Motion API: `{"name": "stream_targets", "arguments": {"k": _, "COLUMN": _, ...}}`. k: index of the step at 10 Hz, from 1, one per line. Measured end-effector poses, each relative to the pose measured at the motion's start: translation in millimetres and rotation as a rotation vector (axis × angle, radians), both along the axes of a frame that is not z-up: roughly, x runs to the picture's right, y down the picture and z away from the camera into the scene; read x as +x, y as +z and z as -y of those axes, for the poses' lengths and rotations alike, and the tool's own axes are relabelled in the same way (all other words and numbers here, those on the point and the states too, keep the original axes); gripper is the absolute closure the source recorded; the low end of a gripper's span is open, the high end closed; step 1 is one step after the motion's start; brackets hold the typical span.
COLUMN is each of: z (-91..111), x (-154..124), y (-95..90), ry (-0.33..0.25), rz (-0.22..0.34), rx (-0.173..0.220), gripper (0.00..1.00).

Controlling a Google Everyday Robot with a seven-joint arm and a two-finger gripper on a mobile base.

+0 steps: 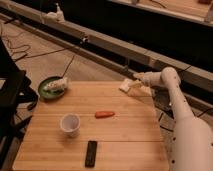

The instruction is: Place the white sponge in the ceramic cup

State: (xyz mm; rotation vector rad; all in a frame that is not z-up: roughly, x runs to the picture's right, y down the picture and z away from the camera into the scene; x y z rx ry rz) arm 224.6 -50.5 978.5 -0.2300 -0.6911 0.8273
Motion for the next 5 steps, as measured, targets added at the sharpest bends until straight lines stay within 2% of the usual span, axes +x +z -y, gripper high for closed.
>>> {"name": "stream_targets", "arguments": {"k": 2, "z": -8.3, "x": -1.3, "y": 4.1, "ry": 0.026, "rz": 0.000, "rx": -0.003, "gripper": 0.35}}
{"name": "stream_targets", "arguments": {"k": 5, "z": -32.7, "x": -11.0, "y": 9.3, "ry": 0.017, "rz": 0.012, "rx": -0.036, "gripper": 0.35}}
